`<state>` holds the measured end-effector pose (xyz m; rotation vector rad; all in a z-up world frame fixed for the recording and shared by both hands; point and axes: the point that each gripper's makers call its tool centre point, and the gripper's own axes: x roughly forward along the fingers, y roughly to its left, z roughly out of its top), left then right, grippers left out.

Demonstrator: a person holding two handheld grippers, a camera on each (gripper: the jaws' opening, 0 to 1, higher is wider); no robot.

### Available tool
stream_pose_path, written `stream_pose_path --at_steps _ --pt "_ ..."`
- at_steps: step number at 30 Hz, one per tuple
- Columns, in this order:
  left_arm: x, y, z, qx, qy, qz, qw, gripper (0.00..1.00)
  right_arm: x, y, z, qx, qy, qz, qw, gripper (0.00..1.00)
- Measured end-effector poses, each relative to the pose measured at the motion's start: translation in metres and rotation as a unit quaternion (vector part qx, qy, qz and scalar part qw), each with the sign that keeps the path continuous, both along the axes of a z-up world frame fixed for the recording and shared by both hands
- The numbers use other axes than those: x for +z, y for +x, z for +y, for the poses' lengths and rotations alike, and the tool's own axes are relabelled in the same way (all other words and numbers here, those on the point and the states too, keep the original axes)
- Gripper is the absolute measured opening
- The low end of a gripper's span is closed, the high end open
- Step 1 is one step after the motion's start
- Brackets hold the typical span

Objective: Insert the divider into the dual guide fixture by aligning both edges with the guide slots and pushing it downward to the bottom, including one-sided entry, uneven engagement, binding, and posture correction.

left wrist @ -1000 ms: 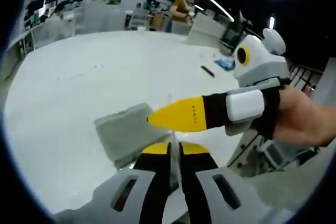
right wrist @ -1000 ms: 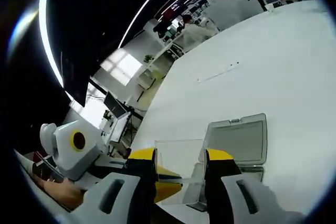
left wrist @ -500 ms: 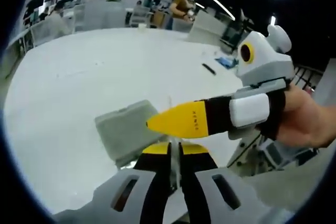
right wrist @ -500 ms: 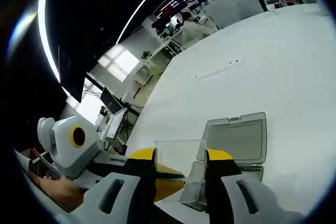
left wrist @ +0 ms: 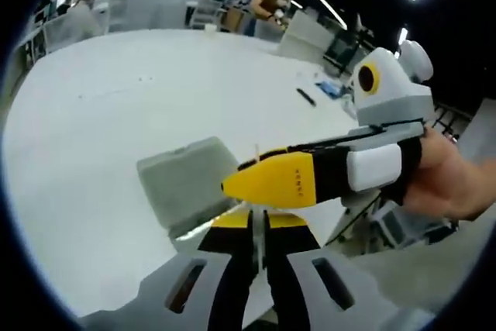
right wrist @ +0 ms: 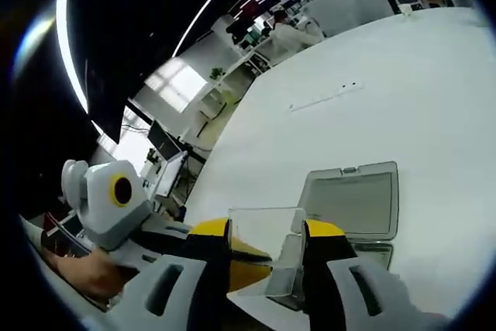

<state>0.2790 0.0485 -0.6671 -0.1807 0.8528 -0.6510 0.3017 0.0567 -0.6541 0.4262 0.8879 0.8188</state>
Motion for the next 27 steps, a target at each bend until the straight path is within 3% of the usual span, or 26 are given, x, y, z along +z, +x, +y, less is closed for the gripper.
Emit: stream_pose_path --at_steps 15,27 --pt "0.003 -0.007 0.018 0.013 -0.052 0.034 0.998 0.01 0.012 -0.005 0.008 0.028 0.014 -0.03 0.999 0.31" --pt "0.005 -0.015 0.028 0.012 -0.063 0.062 0.996 0.01 0.018 -0.01 -0.001 0.005 0.049 -0.034 0.9982 0.29"
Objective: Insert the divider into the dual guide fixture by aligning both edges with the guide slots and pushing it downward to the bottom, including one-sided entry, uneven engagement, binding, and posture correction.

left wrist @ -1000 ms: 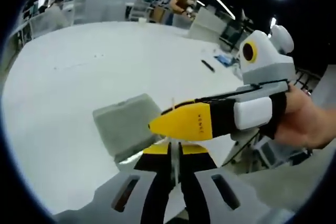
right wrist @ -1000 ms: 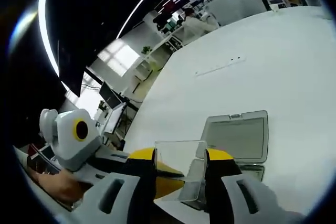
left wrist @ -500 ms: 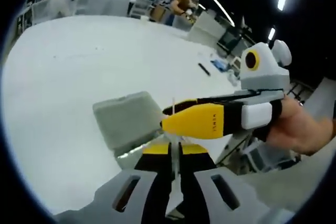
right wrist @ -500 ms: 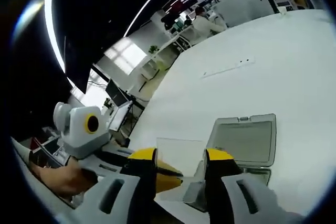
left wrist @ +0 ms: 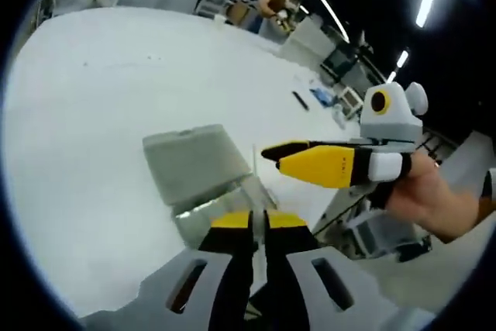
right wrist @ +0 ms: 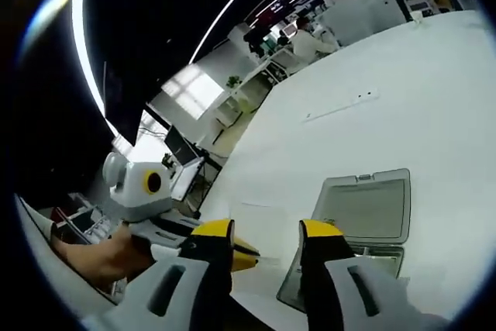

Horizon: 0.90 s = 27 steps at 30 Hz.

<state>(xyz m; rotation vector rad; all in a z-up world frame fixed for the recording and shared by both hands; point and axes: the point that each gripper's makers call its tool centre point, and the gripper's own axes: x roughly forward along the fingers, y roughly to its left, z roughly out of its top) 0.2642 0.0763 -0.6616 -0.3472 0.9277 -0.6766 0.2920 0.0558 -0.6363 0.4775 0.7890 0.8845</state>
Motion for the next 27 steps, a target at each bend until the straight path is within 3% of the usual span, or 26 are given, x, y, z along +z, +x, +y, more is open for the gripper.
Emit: stream_pose_path --at_steps 11,18,27 --pt "-0.008 -0.008 0.01 -0.002 0.021 0.045 0.9988 0.01 0.001 -0.006 -0.014 0.006 0.014 -0.031 0.9994 0.28" --pt "-0.015 -0.006 0.011 0.01 0.038 0.07 0.9968 0.01 -0.002 -0.011 -0.017 0.062 0.004 -0.06 0.9963 0.28" --pt "-0.023 -0.005 0.01 0.045 0.051 0.103 0.9924 0.01 -0.003 -0.029 -0.015 0.155 -0.022 -0.106 0.982 0.29"
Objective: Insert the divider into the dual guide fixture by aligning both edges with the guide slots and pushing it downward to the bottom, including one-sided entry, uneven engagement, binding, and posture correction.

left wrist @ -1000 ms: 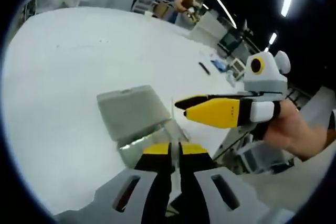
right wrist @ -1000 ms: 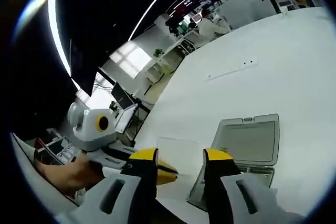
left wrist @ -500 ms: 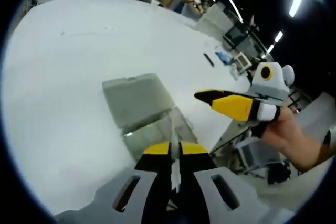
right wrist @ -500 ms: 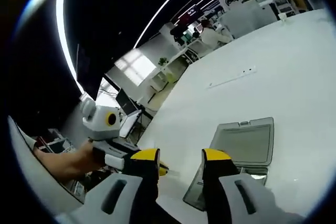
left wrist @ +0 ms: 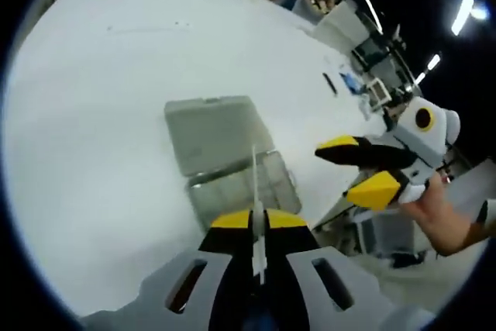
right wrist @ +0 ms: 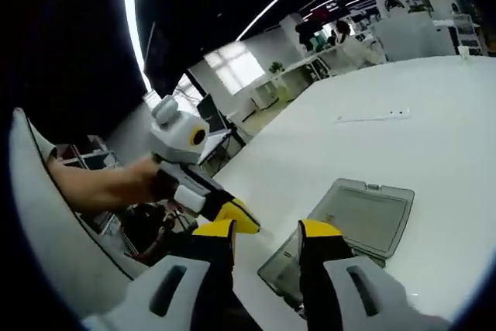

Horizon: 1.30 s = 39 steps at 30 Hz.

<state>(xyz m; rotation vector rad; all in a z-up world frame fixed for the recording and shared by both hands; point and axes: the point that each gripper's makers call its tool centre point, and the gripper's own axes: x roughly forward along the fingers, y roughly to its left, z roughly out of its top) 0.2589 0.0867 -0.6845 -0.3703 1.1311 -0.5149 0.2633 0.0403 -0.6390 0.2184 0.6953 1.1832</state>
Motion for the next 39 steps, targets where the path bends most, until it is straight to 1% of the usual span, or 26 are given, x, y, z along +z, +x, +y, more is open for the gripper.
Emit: stream_pose_path --at_steps 3,7,11,14,18,19,22,24,25,27,30,33,35,38,39 --pt "-0.002 0.001 0.001 0.008 0.01 0.008 0.9999 0.01 -0.002 -0.003 -0.003 0.025 -0.015 -0.026 0.9992 0.31" --pt "-0.003 0.002 -0.001 0.017 0.013 0.015 0.9997 0.01 -0.006 -0.007 -0.008 0.049 -0.032 -0.047 0.9972 0.34" --pt "-0.007 0.003 -0.001 0.022 0.022 0.024 0.9992 0.01 -0.011 -0.009 -0.014 0.06 -0.043 -0.063 0.9953 0.34" --pt "-0.012 0.005 -0.002 0.029 0.027 0.036 0.9986 0.01 -0.017 -0.011 -0.018 0.074 -0.052 -0.076 0.993 0.36" --pt "-0.013 0.006 -0.003 0.033 0.032 0.044 0.998 0.01 -0.024 -0.016 -0.022 0.09 -0.064 -0.089 0.9899 0.39" --pt "-0.015 0.005 -0.002 0.036 0.037 0.05 0.9974 0.01 -0.025 -0.016 -0.022 0.091 -0.067 -0.092 0.9893 0.39" --pt "-0.021 0.003 -0.002 0.043 0.038 0.067 0.9961 0.01 -0.026 -0.019 -0.023 0.1 -0.072 -0.102 0.9871 0.4" --pt "-0.024 0.002 -0.002 0.045 0.041 0.074 0.9954 0.01 -0.028 -0.019 -0.024 0.104 -0.082 -0.119 0.9841 0.43" --pt "-0.025 0.002 -0.003 0.044 0.043 0.076 0.9952 0.01 -0.027 -0.02 -0.023 0.106 -0.079 -0.122 0.9837 0.45" --pt "-0.022 0.0 -0.006 0.045 0.045 0.08 0.9948 0.01 -0.027 -0.02 -0.023 0.107 -0.076 -0.121 0.9839 0.45" --pt "-0.025 -0.001 -0.007 0.047 0.049 0.086 0.994 0.01 -0.029 -0.022 -0.024 0.11 -0.074 -0.12 0.9839 0.46" --pt "-0.026 -0.002 -0.01 0.049 0.053 0.091 0.9932 0.01 -0.028 -0.023 -0.025 0.113 -0.071 -0.129 0.9826 0.46" --pt "-0.028 -0.003 -0.012 0.051 0.057 0.094 0.9926 0.01 -0.03 -0.023 -0.027 0.12 -0.076 -0.139 0.9799 0.46" --pt "-0.031 -0.005 -0.013 0.053 0.064 0.099 0.9916 0.01 -0.033 -0.023 -0.029 0.126 -0.078 -0.143 0.9786 0.46" --pt "-0.033 -0.007 -0.013 0.055 0.068 0.103 0.9908 0.01 -0.033 -0.023 -0.03 0.13 -0.079 -0.149 0.9771 0.46"
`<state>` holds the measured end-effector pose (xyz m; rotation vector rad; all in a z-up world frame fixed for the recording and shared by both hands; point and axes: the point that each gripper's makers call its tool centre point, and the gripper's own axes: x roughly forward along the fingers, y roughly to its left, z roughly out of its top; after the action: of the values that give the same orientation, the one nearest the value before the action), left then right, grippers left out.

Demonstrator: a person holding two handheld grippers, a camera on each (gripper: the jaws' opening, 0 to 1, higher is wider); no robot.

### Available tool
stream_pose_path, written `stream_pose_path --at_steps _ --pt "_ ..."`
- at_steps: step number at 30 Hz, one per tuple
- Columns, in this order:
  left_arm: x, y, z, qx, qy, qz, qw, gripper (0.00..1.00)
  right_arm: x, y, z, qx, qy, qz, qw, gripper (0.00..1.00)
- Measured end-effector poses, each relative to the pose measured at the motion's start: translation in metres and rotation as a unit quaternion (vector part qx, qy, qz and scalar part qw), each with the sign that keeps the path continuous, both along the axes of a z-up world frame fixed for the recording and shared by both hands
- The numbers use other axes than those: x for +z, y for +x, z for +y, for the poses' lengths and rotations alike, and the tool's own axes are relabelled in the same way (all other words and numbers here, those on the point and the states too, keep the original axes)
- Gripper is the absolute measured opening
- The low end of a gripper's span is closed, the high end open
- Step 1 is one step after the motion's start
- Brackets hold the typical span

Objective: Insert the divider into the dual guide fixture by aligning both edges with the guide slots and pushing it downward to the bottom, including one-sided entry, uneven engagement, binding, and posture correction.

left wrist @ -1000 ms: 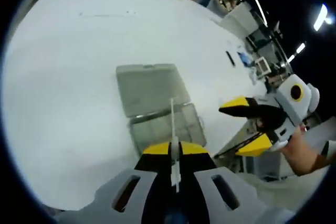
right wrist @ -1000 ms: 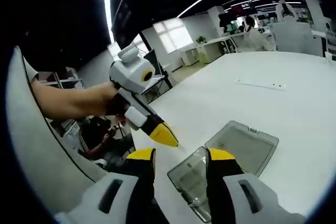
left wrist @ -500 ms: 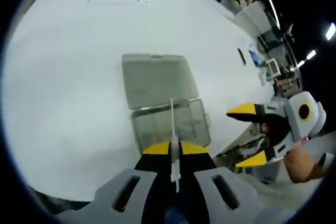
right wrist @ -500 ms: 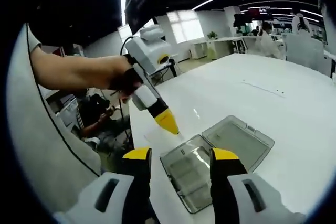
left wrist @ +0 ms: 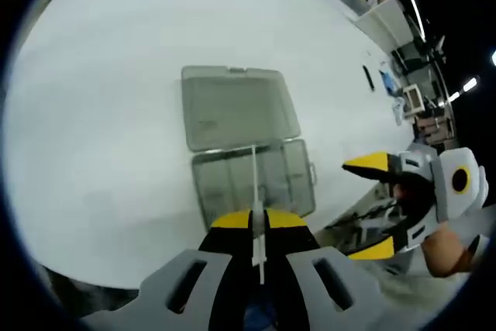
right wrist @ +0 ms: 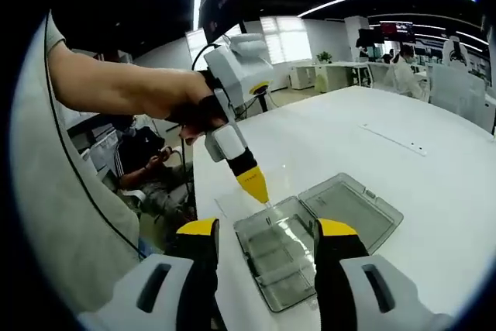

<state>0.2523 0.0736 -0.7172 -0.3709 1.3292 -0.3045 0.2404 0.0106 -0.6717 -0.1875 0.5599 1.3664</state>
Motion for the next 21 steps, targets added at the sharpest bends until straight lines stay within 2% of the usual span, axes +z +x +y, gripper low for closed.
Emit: stream_pose_path --at_steps 8,21 --pt "-0.0019 -0.0025 0.0004 0.016 0.015 0.007 0.9997 0.01 -0.0014 -0.0065 -0.0044 0.034 -0.014 -0.03 0.9989 0.47" --pt "-0.0084 0.002 -0.0015 0.024 0.024 0.018 0.9993 0.01 -0.0034 -0.0026 -0.005 0.042 -0.012 -0.052 0.9977 0.5"
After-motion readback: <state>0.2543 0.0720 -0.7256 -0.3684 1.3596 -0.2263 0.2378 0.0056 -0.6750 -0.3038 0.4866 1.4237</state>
